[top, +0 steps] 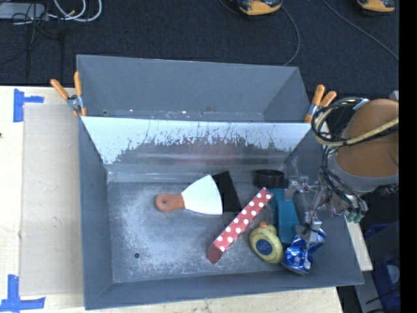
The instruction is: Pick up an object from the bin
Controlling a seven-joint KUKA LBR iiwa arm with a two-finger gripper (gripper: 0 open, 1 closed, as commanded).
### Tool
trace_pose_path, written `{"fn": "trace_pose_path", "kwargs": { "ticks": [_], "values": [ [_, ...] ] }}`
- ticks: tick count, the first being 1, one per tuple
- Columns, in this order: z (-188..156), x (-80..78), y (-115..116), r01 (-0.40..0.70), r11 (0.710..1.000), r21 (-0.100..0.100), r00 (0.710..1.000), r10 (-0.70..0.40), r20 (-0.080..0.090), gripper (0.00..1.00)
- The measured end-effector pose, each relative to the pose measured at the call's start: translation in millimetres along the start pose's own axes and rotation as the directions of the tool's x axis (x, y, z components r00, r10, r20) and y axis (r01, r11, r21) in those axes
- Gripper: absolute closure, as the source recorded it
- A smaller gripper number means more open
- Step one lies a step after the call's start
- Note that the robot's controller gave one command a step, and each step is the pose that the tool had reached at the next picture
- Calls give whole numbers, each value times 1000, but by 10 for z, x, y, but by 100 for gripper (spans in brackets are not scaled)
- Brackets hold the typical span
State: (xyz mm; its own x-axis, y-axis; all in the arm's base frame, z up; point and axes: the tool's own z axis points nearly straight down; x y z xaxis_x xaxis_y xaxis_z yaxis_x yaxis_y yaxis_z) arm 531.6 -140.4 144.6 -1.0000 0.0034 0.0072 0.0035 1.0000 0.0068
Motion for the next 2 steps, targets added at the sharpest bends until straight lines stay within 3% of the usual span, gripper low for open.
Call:
{"fn": "trace_pose_path", "kwargs": {
  "ticks": [1,2],
  "values": [
    [-41,-14,4,5,1000,2,1000,-5,6,0],
    [574,254,-104,370,929,3,929,-370,16,0]
  ]
}}
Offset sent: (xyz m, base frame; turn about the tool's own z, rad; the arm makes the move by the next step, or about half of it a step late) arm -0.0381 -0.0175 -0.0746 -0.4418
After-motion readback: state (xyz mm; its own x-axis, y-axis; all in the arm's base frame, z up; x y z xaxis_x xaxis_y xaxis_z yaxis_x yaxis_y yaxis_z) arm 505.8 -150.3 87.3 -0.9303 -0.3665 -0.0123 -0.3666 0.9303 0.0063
